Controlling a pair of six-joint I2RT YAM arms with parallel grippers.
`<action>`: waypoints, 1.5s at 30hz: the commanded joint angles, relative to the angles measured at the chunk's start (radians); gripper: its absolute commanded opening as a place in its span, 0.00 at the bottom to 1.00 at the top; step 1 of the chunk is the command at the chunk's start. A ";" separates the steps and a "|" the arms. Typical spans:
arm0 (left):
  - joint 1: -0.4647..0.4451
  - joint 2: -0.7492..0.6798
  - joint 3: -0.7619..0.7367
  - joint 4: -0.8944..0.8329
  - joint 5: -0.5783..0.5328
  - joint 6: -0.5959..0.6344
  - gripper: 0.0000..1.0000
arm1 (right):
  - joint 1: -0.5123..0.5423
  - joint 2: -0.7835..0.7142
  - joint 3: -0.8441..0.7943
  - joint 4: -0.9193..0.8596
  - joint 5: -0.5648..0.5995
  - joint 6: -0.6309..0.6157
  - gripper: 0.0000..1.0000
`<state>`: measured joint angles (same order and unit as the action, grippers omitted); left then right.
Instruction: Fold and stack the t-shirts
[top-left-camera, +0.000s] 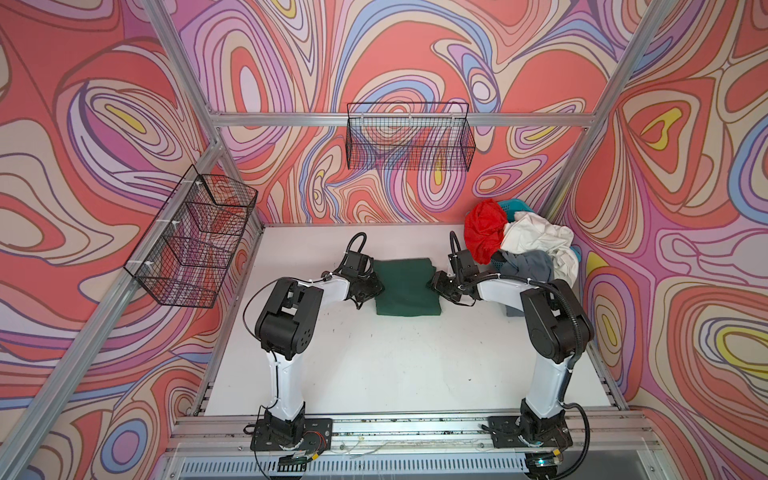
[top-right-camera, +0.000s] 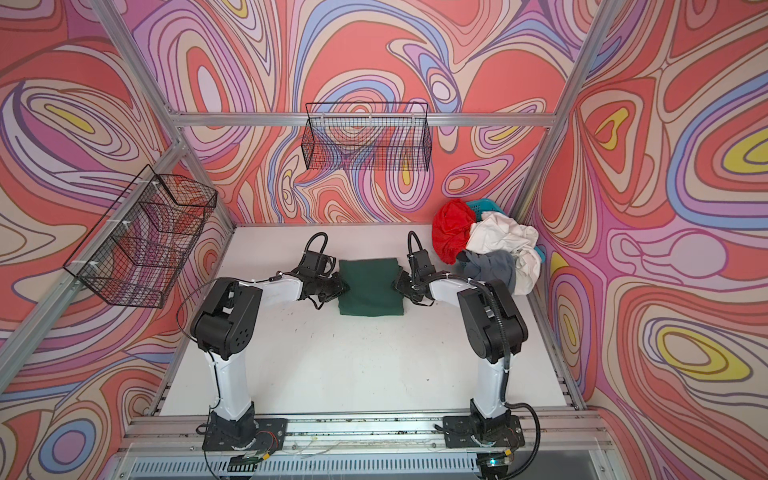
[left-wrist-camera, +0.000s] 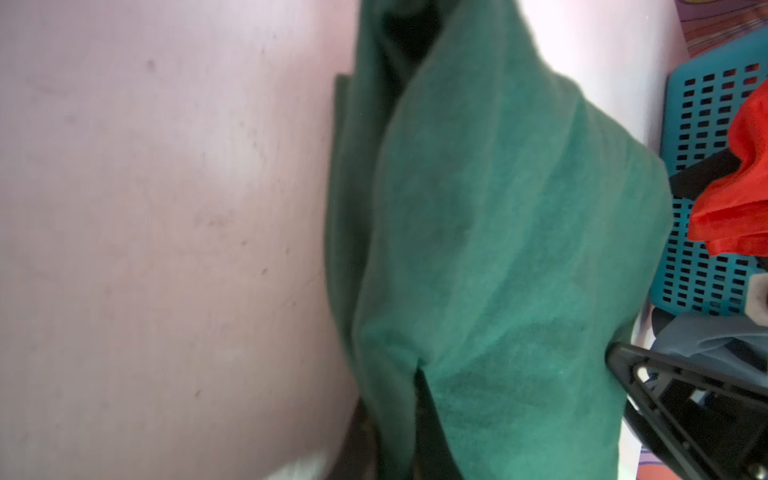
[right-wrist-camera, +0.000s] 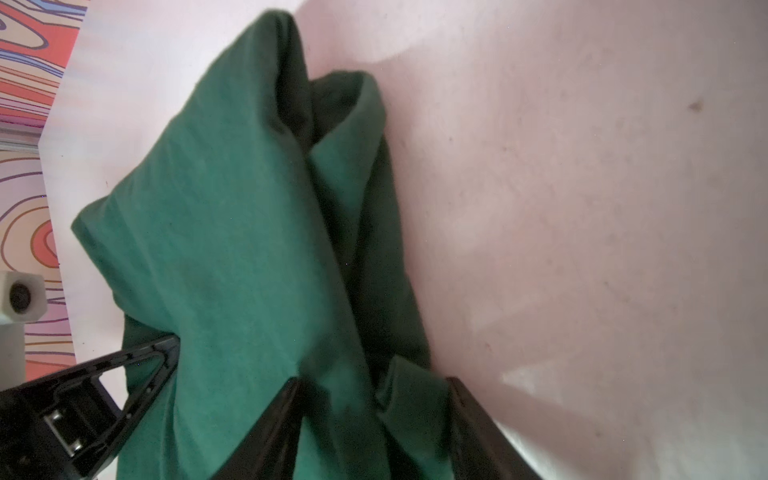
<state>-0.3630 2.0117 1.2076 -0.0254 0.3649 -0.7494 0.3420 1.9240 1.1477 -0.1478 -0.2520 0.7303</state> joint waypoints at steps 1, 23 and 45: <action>-0.004 0.029 0.059 -0.129 -0.036 0.076 0.00 | 0.005 -0.021 0.007 -0.018 0.005 -0.023 0.62; 0.202 0.083 0.378 -0.486 -0.384 0.476 0.00 | 0.000 -0.240 -0.048 -0.132 0.186 -0.174 0.98; 0.416 0.355 0.831 -0.717 -0.619 0.774 0.00 | -0.035 -0.284 -0.094 -0.119 0.167 -0.212 0.98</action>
<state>0.0551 2.3306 1.9793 -0.6800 -0.1848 -0.0433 0.3141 1.6485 1.0668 -0.2634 -0.0761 0.5358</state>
